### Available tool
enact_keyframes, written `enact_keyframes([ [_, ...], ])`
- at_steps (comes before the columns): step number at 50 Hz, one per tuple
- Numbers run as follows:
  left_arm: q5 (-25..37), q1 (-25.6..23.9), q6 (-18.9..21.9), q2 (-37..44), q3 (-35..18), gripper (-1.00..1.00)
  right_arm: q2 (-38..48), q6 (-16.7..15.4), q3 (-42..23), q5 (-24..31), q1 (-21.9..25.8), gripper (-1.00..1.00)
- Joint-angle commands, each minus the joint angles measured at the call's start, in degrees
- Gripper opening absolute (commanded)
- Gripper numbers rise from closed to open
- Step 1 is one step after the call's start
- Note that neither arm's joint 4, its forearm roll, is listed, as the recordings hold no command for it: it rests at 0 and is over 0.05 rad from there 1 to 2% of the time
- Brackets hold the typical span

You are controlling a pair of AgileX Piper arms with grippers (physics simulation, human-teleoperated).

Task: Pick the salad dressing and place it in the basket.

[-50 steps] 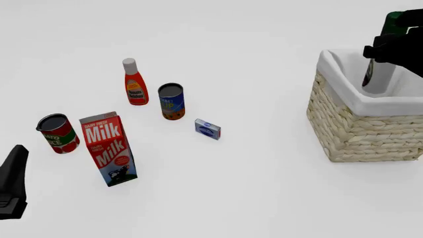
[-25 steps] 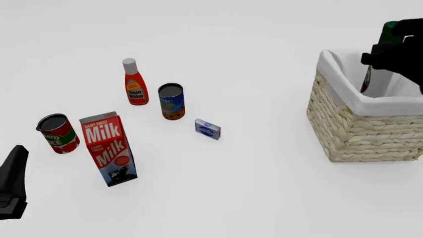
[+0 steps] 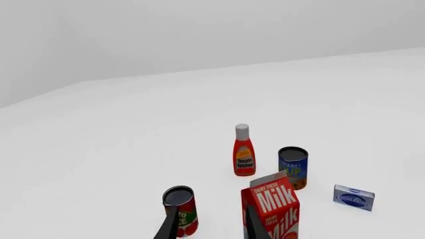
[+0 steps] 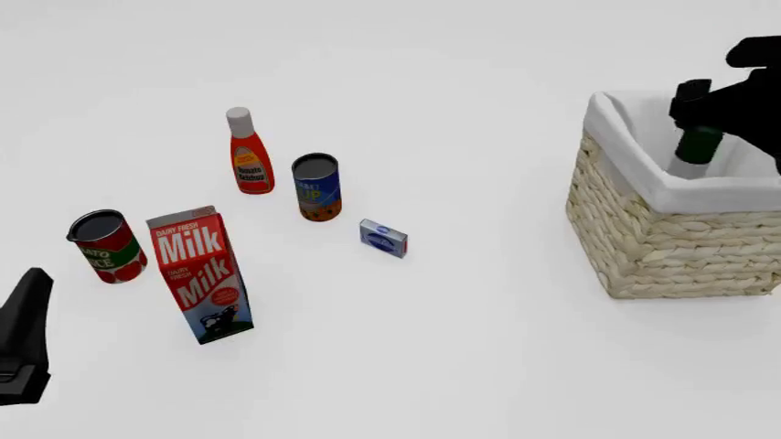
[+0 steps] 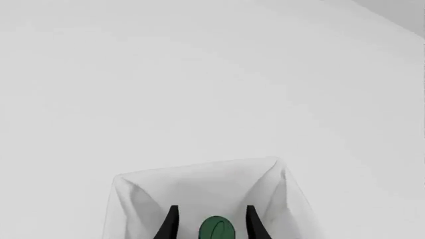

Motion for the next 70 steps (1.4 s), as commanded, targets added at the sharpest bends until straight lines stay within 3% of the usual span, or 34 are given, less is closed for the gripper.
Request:
enact_keyframes([
  [1,0.01,-0.10,-0.06,0.00,0.00,1.00,-0.41,0.28,-0.12,-0.22,-0.03,1.00],
  [29,-0.03,-0.25,-0.10,0.00,-0.02,1.00,-5.20,0.81,1.74,1.22,1.07,1.00],
  [51,-0.31,-0.47,-0.31,0.00,-0.01,1.00,-19.80,1.72,8.20,5.84,2.78,1.00],
  [70,-1.23,-0.84,-0.44,0.00,0.03,1.00,-36.91,3.87,18.10,10.56,4.84,1.00],
])
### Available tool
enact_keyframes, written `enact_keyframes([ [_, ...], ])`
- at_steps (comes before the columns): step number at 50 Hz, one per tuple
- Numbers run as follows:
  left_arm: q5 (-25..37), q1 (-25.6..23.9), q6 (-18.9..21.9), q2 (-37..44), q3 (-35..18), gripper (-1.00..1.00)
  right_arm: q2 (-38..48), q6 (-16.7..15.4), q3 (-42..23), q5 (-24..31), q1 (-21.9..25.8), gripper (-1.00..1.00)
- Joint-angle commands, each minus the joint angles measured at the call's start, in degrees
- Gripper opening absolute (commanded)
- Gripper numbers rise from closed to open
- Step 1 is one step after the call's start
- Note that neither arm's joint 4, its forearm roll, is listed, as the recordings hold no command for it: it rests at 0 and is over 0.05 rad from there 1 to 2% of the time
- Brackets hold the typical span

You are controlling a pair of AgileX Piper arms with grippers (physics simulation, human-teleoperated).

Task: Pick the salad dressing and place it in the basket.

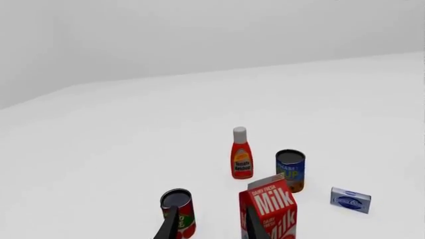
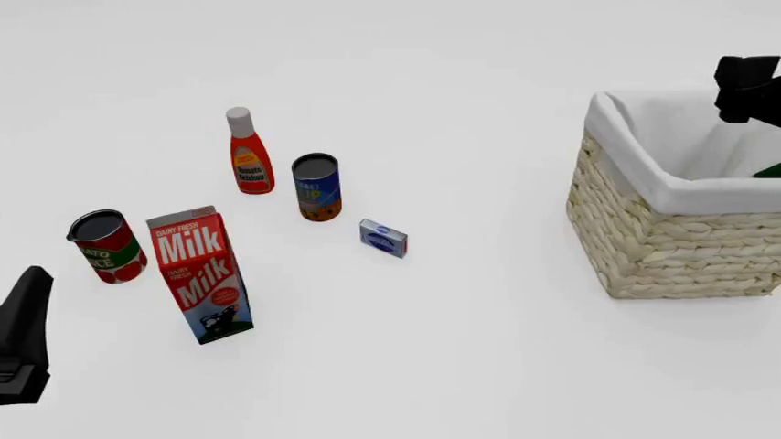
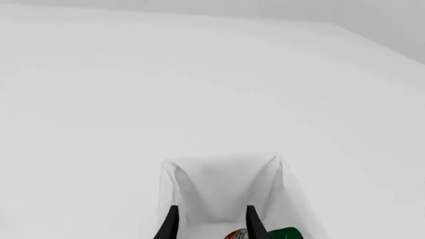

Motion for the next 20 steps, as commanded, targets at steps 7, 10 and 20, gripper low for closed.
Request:
enact_keyframes([
  [7,-0.81,-0.41,-0.15,0.00,0.01,1.00,-17.10,2.52,9.46,5.31,1.86,1.00],
  [10,-0.89,-0.34,-0.35,0.00,0.00,1.00,-19.56,2.79,10.39,6.62,2.06,1.00],
  [20,-1.16,-0.73,-0.26,0.00,-0.01,1.00,-30.02,3.84,14.23,12.47,3.36,1.00],
])
